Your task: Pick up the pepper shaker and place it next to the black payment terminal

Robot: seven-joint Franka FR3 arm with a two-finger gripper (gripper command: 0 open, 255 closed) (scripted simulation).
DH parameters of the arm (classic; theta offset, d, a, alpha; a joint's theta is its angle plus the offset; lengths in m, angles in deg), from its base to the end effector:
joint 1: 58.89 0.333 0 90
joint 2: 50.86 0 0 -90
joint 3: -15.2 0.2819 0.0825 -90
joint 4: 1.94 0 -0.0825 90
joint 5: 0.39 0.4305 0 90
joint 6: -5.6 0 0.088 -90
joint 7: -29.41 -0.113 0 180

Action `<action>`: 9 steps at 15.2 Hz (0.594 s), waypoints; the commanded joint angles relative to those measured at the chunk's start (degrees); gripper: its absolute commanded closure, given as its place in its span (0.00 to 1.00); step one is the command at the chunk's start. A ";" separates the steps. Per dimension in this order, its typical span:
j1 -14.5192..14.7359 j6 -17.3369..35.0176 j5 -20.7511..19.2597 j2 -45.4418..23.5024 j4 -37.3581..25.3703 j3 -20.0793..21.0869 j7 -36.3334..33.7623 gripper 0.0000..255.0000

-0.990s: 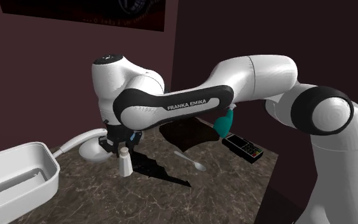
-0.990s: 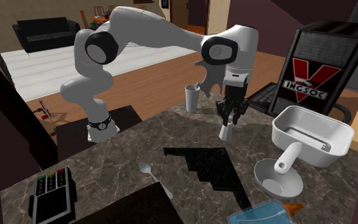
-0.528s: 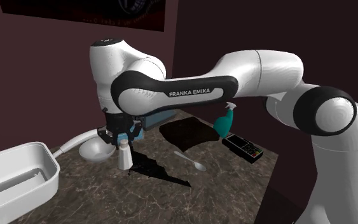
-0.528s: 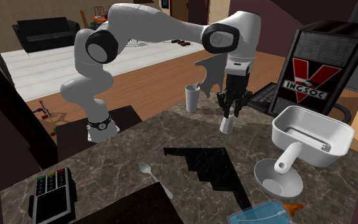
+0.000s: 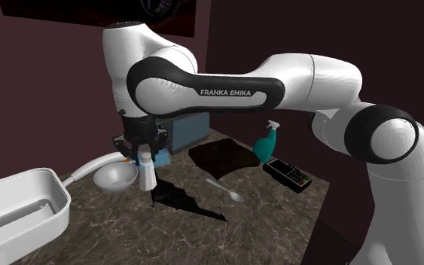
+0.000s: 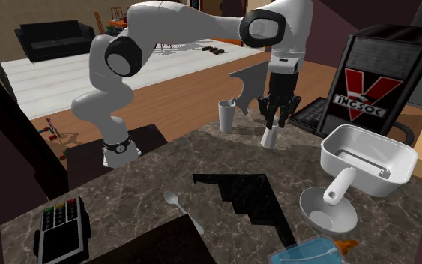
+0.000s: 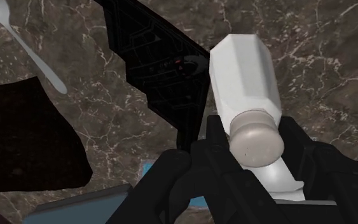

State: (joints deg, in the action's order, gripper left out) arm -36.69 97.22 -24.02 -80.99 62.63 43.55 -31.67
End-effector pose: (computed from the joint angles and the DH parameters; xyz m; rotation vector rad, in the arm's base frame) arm 0.5539 0.4720 0.4973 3.0147 -0.3488 0.2127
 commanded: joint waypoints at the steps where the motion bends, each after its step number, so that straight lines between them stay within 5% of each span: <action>1: 0.32 -1.09 -0.02 -0.07 -1.17 0.02 0.12 1.00; 9: -12.86 9.96 8.83 19.98 26.65 0.21 7.62 1.00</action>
State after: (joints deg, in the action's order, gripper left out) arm -48.20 106.40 -16.21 -63.00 87.05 44.04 -25.53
